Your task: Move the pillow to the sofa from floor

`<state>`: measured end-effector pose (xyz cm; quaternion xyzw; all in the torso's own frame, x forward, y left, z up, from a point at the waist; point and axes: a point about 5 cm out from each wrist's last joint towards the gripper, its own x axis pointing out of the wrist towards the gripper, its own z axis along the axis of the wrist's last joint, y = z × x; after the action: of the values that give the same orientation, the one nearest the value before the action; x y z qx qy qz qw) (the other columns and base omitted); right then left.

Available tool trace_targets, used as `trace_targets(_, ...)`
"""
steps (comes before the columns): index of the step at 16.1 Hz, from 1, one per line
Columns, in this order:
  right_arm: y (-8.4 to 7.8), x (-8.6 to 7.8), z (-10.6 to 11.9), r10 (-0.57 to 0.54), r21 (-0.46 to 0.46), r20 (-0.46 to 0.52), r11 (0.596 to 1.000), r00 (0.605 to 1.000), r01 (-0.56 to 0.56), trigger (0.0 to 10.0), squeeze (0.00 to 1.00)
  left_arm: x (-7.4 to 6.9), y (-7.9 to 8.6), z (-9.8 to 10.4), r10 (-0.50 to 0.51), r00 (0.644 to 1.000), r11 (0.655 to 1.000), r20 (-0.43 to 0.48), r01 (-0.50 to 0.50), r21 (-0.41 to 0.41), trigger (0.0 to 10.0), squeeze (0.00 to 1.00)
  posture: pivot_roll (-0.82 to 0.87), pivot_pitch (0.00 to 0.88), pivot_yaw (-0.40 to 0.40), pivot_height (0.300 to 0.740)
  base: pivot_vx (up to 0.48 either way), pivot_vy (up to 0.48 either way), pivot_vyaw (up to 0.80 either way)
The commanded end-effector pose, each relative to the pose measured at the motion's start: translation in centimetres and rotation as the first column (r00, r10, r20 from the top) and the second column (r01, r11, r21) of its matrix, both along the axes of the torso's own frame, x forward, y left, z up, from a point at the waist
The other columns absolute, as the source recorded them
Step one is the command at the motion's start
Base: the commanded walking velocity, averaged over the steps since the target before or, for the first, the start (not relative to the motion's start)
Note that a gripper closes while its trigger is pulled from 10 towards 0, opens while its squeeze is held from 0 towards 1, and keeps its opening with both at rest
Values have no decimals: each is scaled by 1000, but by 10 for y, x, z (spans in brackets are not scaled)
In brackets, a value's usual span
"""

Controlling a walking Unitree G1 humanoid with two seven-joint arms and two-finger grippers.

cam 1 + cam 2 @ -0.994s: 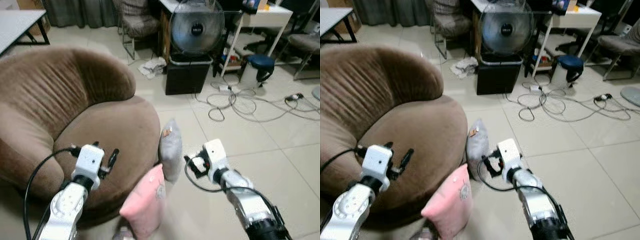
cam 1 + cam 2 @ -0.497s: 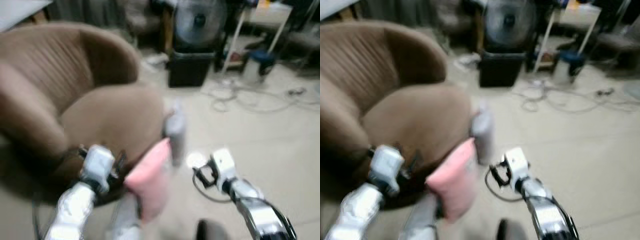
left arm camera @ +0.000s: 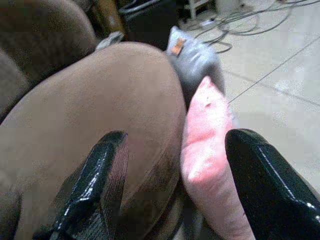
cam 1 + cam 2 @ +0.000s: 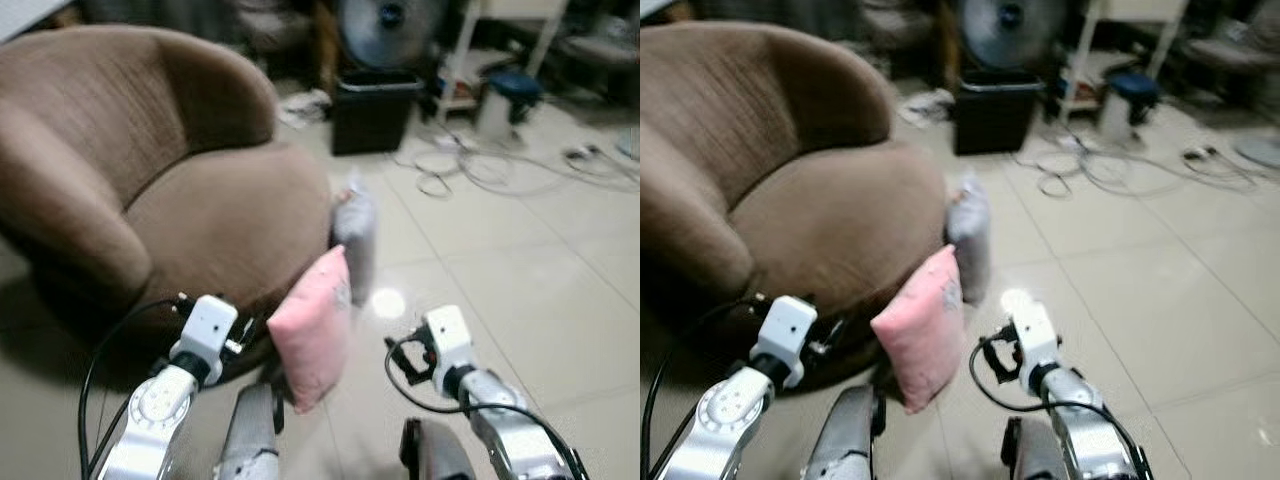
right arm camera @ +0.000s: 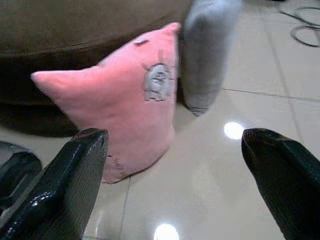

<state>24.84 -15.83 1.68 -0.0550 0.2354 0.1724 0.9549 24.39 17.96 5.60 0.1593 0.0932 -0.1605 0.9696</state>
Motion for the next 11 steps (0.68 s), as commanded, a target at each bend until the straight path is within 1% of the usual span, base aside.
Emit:
trace_targets(1,-8,1,2,-27,-13,17,1000,999,27,10000,0,5,-6,7,-13,999,1000,32,14,-13,10000,0,73,0,14,603,0,0,0)
trace_targets(3,-11,1,-1,-38,-38,24,999,999,39,10000,0,5,-10,8,-38,999,999,38,38,-8,10000,0,67,0,21,603,0,0,0)
trace_targets(5,-13,3,-2,-17,-76,24,997,1000,19,10000,0,6,-15,8,-63,997,998,39,64,-18,10000,0,59,0,20,603,0,0,0)
trace_targets(6,-13,3,-2,-12,-76,24,997,1000,14,10000,0,6,-16,8,-66,997,998,38,67,-19,10000,0,56,0,18,603,0,0,0)
trace_targets(9,-15,0,-3,-21,-49,10,999,1000,21,10000,0,7,-18,6,-54,998,998,44,54,-11,10000,0,53,0,6,603,277,0,0)
trace_targets(11,-15,1,-1,-3,-55,15,998,1000,4,10000,0,8,-18,7,-37,998,999,48,38,-17,10000,0,52,0,2,603,313,0,-469)
